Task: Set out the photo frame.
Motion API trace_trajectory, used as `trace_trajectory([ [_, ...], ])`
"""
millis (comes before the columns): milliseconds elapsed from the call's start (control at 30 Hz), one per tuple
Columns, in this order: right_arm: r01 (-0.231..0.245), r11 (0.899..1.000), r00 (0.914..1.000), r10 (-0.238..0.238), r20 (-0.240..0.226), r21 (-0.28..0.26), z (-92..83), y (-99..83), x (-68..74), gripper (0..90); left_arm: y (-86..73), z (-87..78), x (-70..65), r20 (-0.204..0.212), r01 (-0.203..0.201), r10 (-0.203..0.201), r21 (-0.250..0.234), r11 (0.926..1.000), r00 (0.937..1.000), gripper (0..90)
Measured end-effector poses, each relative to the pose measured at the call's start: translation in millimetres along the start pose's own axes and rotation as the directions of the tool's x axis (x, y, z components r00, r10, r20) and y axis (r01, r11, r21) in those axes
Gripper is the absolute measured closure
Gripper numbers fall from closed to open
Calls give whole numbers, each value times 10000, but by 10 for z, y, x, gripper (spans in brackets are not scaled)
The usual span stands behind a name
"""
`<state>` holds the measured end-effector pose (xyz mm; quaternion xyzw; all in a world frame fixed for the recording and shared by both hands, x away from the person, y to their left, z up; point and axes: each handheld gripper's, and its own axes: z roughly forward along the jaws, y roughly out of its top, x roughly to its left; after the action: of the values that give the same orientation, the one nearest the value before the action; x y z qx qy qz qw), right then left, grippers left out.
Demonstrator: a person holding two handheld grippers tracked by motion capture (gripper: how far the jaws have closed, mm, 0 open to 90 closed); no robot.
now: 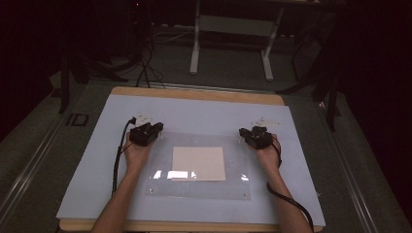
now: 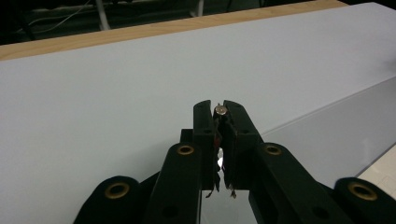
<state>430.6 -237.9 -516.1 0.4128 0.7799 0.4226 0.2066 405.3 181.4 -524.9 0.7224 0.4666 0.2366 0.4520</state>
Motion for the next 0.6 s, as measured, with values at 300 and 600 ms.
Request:
trace_trajectory([
  [300,-303,9995,9994,303,-162,-38,9,-3,-23,851,-2,8,38,224,309,-309,19,9995,9993,848],
  [600,-1003,9943,9938,1019,-455,364,31,44,-72,844,-25,28,103,641,701,-696,-58,9975,9955,843],
])
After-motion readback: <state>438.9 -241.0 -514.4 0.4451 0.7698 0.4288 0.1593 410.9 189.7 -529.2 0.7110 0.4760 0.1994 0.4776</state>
